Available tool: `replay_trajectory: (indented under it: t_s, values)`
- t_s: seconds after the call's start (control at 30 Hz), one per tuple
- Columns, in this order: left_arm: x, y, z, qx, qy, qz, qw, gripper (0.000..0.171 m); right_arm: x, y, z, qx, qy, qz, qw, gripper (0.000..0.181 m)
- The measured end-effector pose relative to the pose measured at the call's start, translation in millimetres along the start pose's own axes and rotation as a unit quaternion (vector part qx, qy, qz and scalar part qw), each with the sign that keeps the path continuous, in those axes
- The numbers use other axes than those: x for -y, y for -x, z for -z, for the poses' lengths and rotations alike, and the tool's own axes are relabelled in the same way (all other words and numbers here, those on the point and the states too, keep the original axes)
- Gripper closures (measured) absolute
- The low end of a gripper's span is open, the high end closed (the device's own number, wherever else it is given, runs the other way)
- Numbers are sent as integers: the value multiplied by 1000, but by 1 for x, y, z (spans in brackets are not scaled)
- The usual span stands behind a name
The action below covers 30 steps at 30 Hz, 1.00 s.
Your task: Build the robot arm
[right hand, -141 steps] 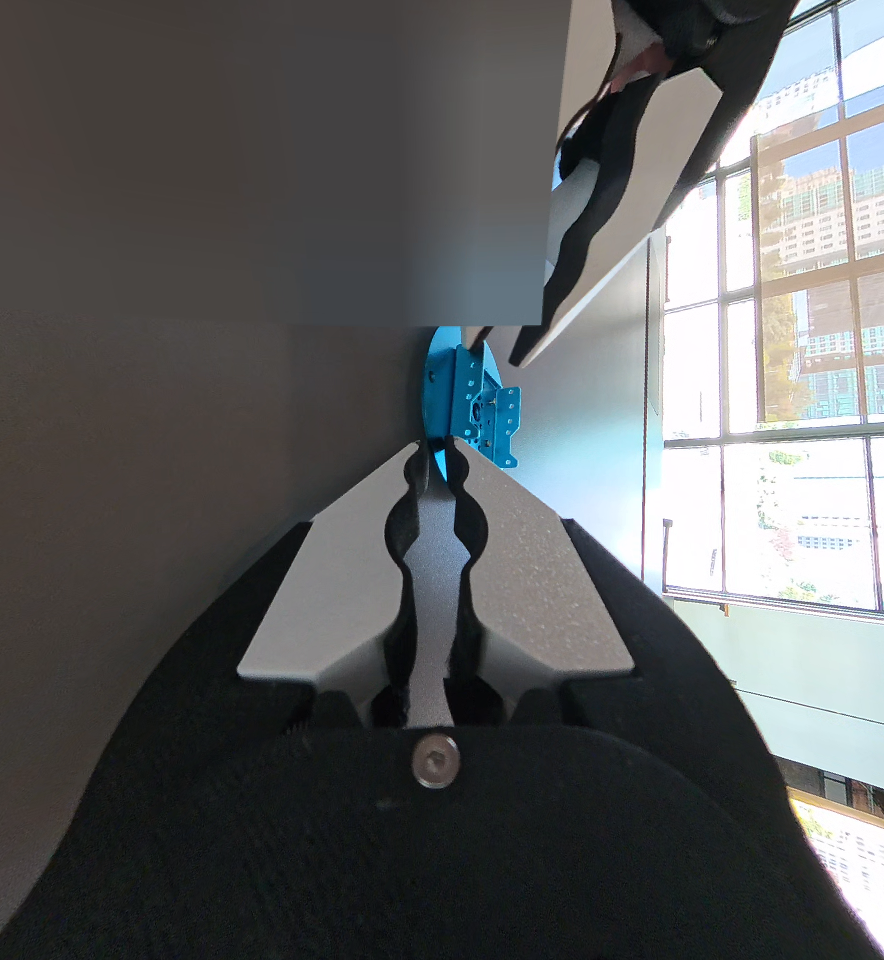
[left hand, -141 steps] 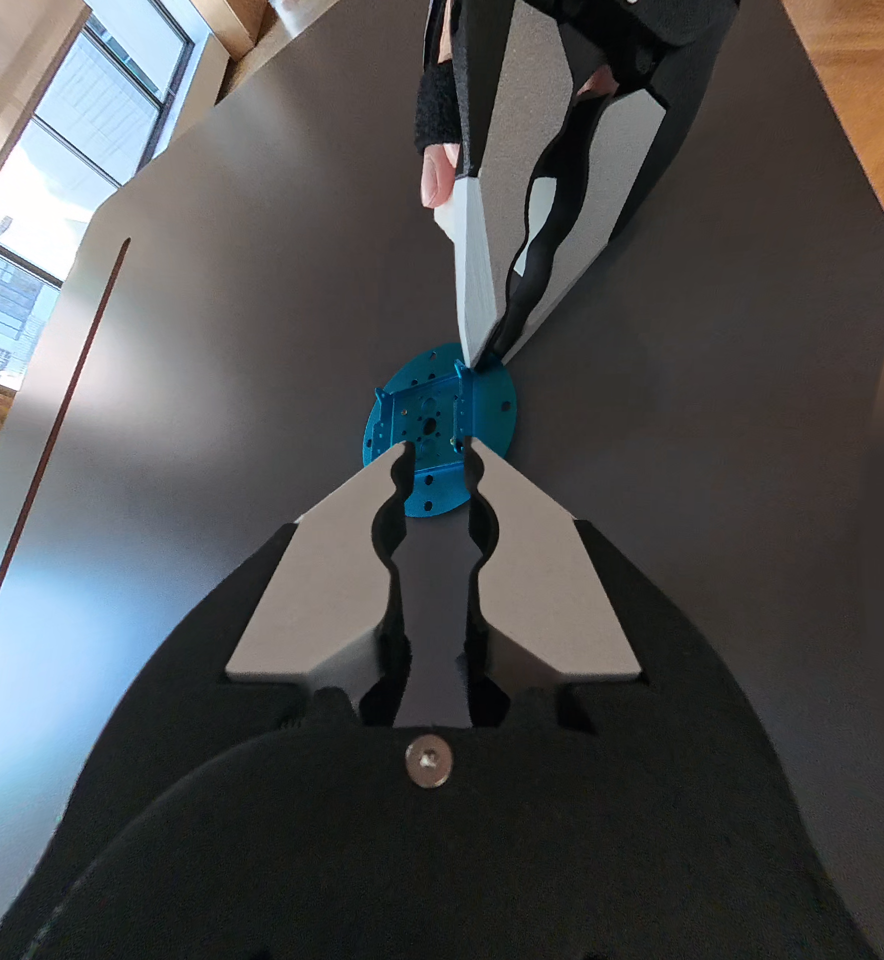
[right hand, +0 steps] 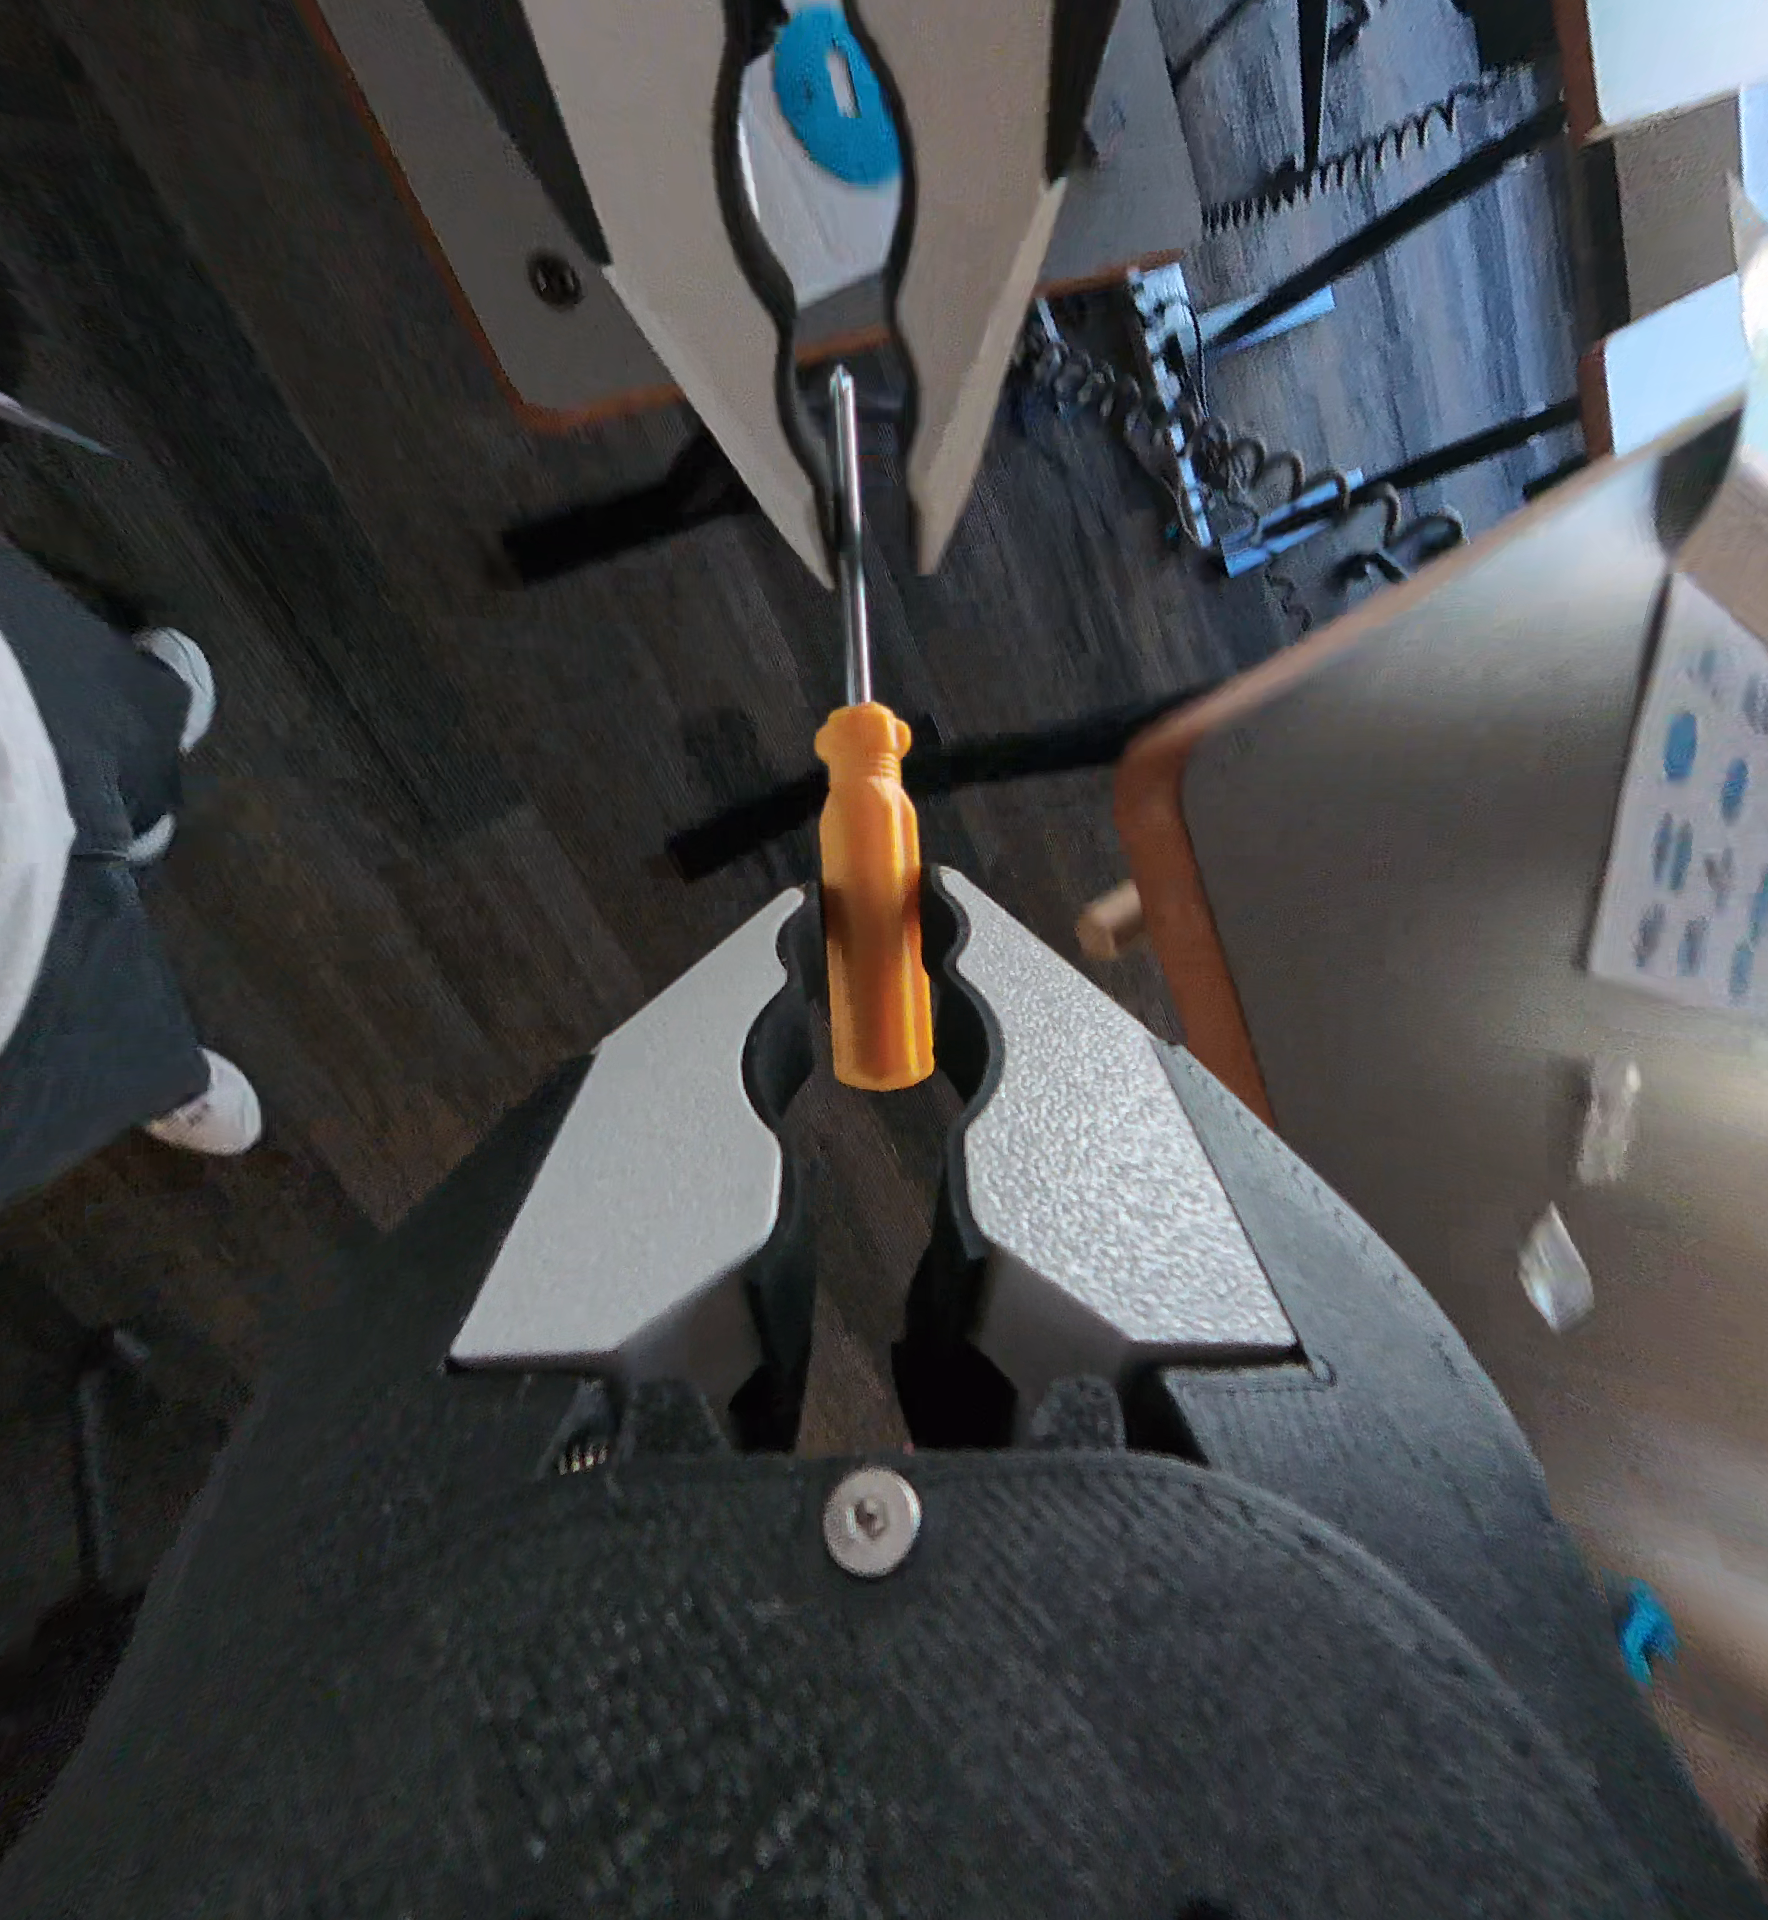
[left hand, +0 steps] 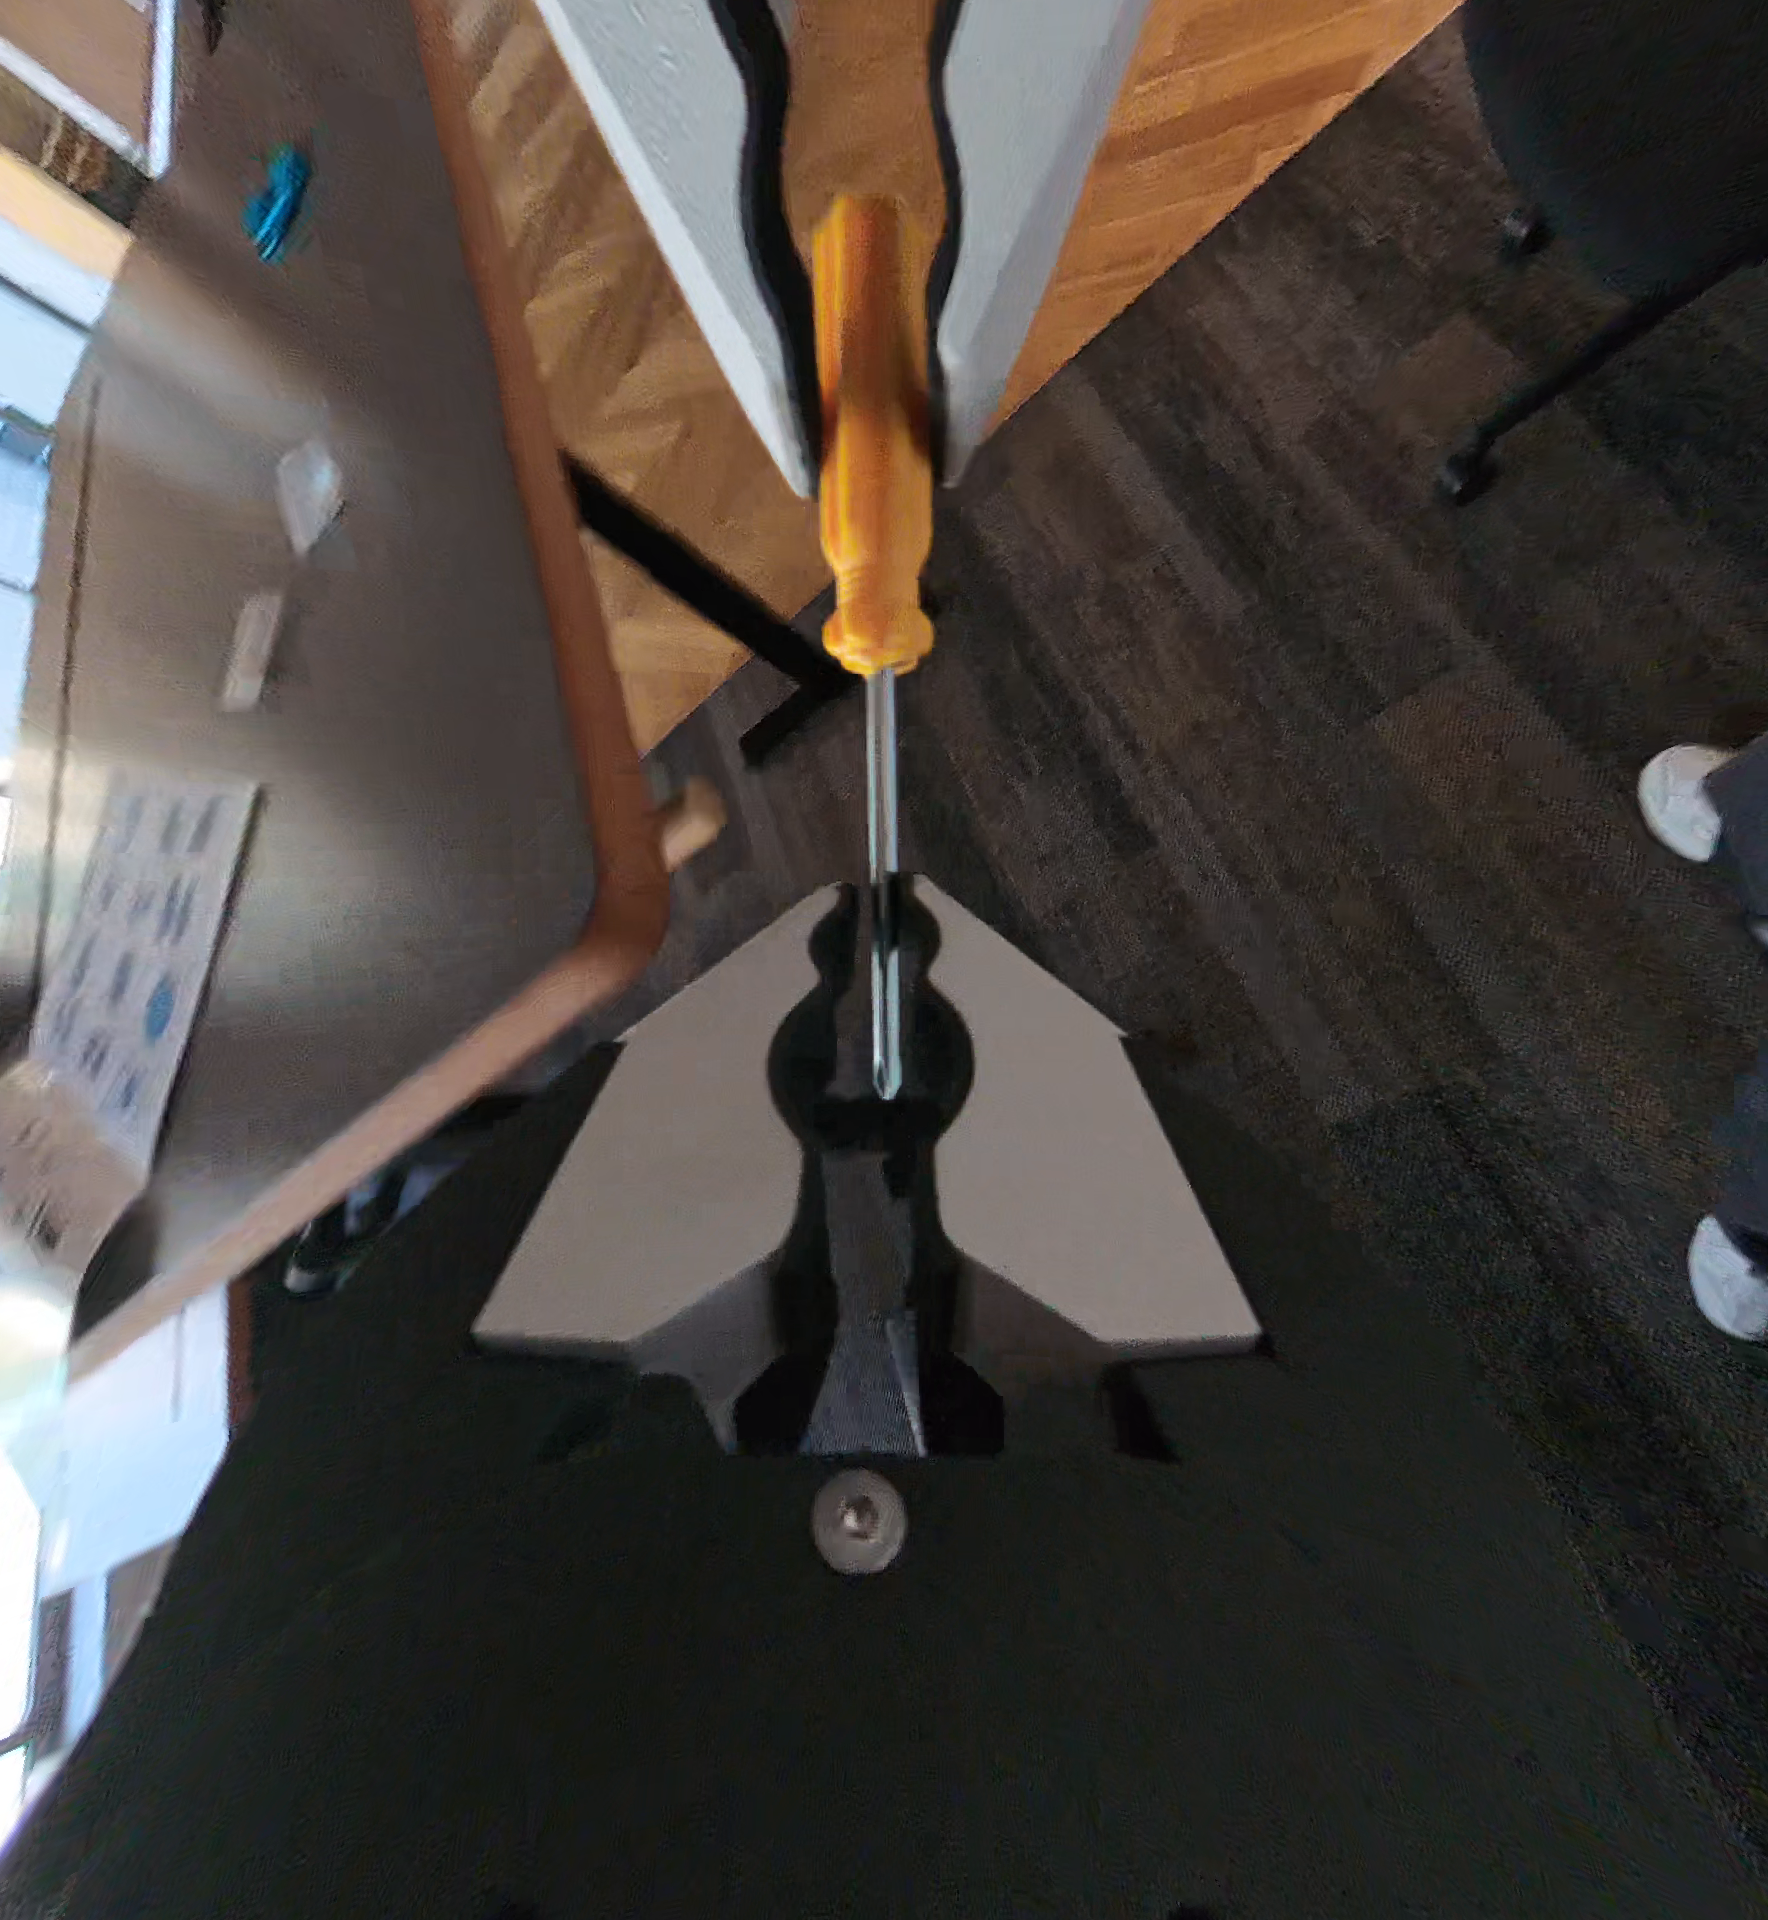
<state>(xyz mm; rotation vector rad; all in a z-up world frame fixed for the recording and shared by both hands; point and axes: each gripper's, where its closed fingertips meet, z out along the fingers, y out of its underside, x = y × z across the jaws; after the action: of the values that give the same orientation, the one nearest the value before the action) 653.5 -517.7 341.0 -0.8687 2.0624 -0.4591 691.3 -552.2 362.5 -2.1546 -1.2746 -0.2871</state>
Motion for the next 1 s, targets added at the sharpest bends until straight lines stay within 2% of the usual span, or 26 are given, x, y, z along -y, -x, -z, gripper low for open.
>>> replay_trajectory:
  t_s: [0.1, 0.27, 0.37, 0.43, 0.5, 0.63, 0.73, 0.77, 0.8, 0.83, 0.87, 0.93, 0.97, 1.0]
  values:
    - [86, -9, -64, -48, -57, -3, 997, 170, -84, -4, 63, -11, 53, 13, 998, 164]
    - [218, 1, -155, -56, -155, 35, 986, 170, -203, -26, 158, 9, 104, 2, 995, 163]
    - [284, 28, -188, -87, -224, 100, 965, 170, -247, -62, 209, 38, 94, -19, 995, 163]
    - [321, 58, -201, -114, -265, 137, 948, 171, -266, -95, 238, 58, 66, -9, 996, 163]
    - [351, 94, -209, -130, -295, 151, 935, 170, -283, -131, 263, 95, 56, -12, 994, 163]
    - [384, 191, -230, -116, -331, 172, 921, 170, -299, -234, 290, 84, -3, 50, 995, 162]
    - [390, 267, -247, -111, -364, 201, 902, 170, -317, -323, 293, 68, -35, -4, 997, 144]
    - [389, 291, -255, -106, -373, 209, 898, 170, -316, -351, 294, 64, -84, -31, 994, 128]
    - [385, 315, -262, -98, -382, 221, 892, 170, -313, -380, 298, 59, -161, -57, 984, 112]
    - [383, 335, -269, -97, -397, 235, 882, 170, -309, -406, 307, 53, -257, -82, 962, 106]
    - [381, 353, -275, -102, -413, 249, 870, 171, -312, -435, 319, 41, -358, -115, 926, 112]
    - [379, 384, -291, -105, -437, 278, 849, 171, -335, -483, 338, 43, -530, -196, 824, 118]
    - [379, 396, -301, -105, -445, 289, 841, 171, -349, -500, 341, 56, -589, -229, 773, 116]
    - [379, 407, -313, -103, -448, 298, 837, 171, -361, -512, 336, 67, -627, -240, 738, 113]
